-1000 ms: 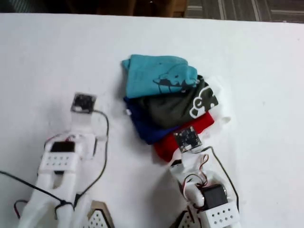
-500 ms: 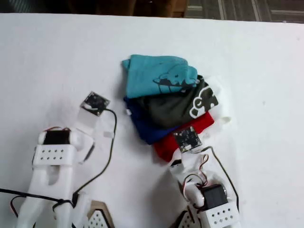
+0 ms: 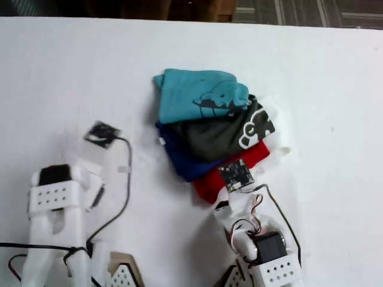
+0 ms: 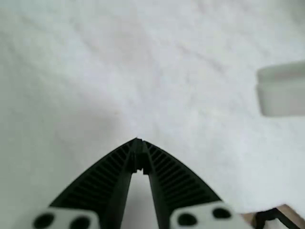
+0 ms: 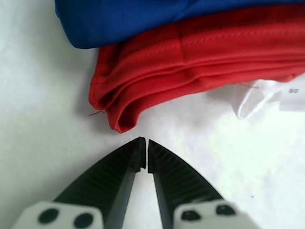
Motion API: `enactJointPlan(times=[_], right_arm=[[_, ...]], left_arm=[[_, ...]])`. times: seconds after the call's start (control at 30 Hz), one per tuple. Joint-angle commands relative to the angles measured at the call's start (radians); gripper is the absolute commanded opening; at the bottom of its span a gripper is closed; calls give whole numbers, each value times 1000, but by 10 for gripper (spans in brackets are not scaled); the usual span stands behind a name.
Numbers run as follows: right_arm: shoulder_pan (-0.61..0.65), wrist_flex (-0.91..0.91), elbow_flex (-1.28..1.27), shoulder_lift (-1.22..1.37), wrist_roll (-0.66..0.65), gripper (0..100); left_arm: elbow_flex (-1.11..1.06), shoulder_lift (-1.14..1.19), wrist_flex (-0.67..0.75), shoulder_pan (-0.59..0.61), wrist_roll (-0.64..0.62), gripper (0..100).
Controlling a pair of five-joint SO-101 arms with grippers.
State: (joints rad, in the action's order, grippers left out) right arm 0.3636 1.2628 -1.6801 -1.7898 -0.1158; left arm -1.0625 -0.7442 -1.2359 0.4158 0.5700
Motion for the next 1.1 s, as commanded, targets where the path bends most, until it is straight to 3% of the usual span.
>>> enactJointPlan(times=[0.0, 0.2, 1.07], right_arm=[[-8, 5, -11, -8, 3, 19], [4, 5, -11, -8, 8, 20], [305, 4, -11, -8, 5, 19]], left_arm=[[-39, -5, 43, 157, 6, 27], [-116, -11, 63, 301, 8, 27], [-124, -5, 81, 304, 8, 25]])
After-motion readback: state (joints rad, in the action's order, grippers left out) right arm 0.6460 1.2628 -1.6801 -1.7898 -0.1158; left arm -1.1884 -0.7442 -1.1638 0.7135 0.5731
